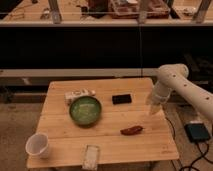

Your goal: Place the pepper on the white sponge

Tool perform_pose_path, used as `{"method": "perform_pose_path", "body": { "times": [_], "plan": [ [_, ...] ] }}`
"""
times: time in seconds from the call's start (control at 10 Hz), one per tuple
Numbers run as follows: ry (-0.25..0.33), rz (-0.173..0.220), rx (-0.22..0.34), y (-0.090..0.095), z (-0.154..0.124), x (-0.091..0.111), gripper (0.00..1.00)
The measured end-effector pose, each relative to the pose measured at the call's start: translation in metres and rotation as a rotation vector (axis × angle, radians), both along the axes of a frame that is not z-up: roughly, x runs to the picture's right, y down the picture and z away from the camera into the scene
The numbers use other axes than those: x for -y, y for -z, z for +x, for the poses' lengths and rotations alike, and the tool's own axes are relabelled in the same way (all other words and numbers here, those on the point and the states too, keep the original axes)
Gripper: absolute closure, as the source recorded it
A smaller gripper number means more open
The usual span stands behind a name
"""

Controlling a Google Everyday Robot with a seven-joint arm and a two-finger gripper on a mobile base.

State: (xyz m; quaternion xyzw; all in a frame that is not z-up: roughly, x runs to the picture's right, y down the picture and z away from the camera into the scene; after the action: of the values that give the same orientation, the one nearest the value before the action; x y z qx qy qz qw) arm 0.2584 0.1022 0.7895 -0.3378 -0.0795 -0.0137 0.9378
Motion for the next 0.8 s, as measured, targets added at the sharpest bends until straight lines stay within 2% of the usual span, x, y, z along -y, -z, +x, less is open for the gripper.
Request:
{"method": "perform_pose_path", "body": {
  "times": [0.8],
  "plan": [
    [0.0, 0.0, 0.003, -0.0003, -0.0016, -0.0013, 0.51]
  ]
}}
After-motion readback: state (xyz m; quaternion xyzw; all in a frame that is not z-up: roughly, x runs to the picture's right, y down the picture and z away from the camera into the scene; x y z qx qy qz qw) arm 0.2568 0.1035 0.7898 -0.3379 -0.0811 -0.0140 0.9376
